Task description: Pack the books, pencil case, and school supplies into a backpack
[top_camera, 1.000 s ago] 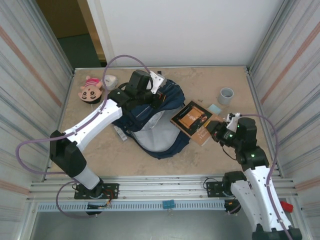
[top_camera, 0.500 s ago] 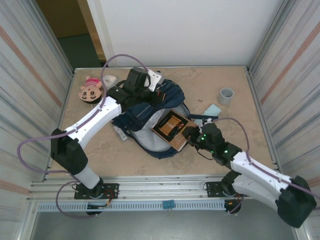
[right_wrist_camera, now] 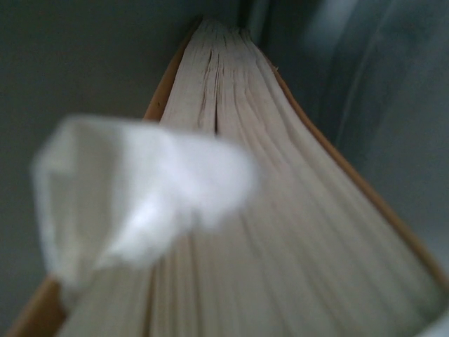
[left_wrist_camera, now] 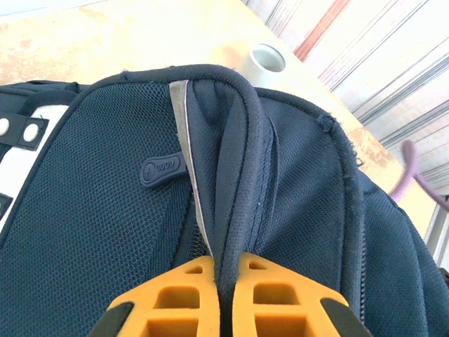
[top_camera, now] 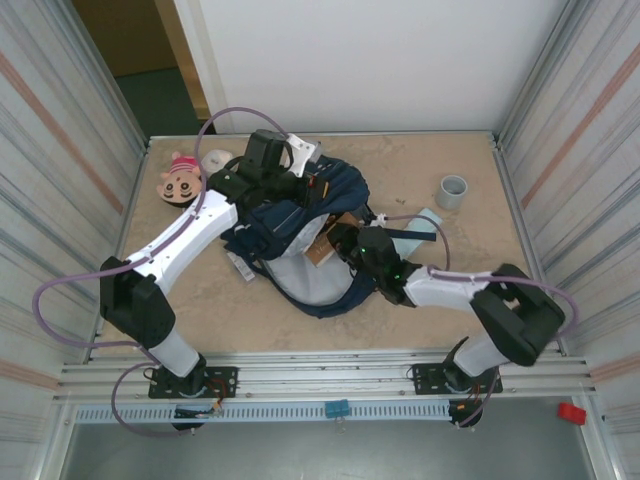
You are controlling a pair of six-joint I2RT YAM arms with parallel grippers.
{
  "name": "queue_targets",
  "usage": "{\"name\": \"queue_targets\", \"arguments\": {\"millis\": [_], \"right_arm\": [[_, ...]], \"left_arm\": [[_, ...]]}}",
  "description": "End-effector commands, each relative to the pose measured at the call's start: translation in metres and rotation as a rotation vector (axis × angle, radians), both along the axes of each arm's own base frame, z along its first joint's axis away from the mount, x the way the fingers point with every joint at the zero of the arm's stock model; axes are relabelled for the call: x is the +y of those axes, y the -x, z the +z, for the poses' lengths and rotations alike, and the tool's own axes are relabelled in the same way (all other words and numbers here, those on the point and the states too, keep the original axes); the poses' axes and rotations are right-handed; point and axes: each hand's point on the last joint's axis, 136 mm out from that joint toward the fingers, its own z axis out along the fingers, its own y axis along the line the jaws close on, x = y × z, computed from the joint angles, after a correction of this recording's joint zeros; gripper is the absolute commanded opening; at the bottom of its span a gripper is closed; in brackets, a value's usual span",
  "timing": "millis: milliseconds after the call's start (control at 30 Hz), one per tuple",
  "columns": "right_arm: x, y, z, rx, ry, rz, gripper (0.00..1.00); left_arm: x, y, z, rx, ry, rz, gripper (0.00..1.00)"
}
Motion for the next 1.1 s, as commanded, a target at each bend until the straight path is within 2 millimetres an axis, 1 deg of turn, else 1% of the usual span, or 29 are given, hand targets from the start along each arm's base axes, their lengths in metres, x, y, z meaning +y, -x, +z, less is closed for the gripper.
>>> {"name": "queue_targets", "arguments": {"millis": [0, 100, 167, 267, 333, 400, 433, 467, 567, 600, 700, 767, 900, 967, 1067], "right_arm": [[0.009, -0.034, 0.025, -0.087, -0.103, -0.093, 0.0], [0.014, -0.05, 0.006, -0.049, -0.082, -0.136, 0.01], [0.016, -0.057, -0.01, -0.006, -0.06, -0.152, 0.06], [0.02, -0.062, -0.031, 0.061, -0.034, -0.163, 0.16], [0.021, -0.061, -0.045, 0.112, -0.011, -0.158, 0.3], [0.02, -0.057, -0.054, 0.156, 0.007, -0.153, 0.45], [0.018, -0.054, -0.056, 0.17, 0.017, -0.153, 0.54], [0.016, -0.051, -0.058, 0.184, 0.026, -0.152, 0.59], [0.004, -0.042, -0.058, 0.209, 0.035, -0.145, 0.68], [0.002, -0.038, -0.058, 0.224, 0.028, -0.13, 0.76], [-0.001, -0.023, -0.055, 0.253, -0.018, -0.065, 0.81], [-0.006, -0.008, -0.05, 0.257, -0.014, -0.032, 0.81], [-0.028, 0.022, -0.04, 0.254, 0.083, 0.01, 0.81], [-0.041, 0.036, -0.032, 0.237, 0.129, 0.02, 0.81], [-0.06, 0.055, -0.019, 0.219, 0.169, 0.045, 0.81]], "left_arm": [[-0.013, -0.003, 0.069, -0.15, 0.16, -0.052, 0.0], [-0.013, -0.003, 0.072, -0.148, 0.175, -0.057, 0.0], [-0.014, -0.002, 0.074, -0.152, 0.182, -0.061, 0.0], [-0.013, -0.004, 0.073, -0.152, 0.179, -0.055, 0.0], [-0.011, -0.005, 0.073, -0.155, 0.176, -0.047, 0.0], [-0.009, -0.007, 0.07, -0.154, 0.164, -0.036, 0.0], [-0.007, -0.009, 0.068, -0.156, 0.155, -0.024, 0.0], [-0.006, -0.01, 0.067, -0.155, 0.147, -0.013, 0.0], [0.0, -0.015, 0.059, -0.158, 0.119, 0.02, 0.0], [0.001, -0.016, 0.056, -0.157, 0.112, 0.027, 0.0], [0.002, -0.017, 0.05, -0.156, 0.094, 0.033, 0.0], [0.004, -0.017, 0.047, -0.158, 0.084, 0.038, 0.0], [0.007, -0.019, 0.041, -0.162, 0.061, 0.046, 0.0], [0.009, -0.02, 0.034, -0.155, 0.046, 0.056, 0.0], [0.006, -0.019, 0.018, -0.136, 0.025, 0.049, 0.0]]}}
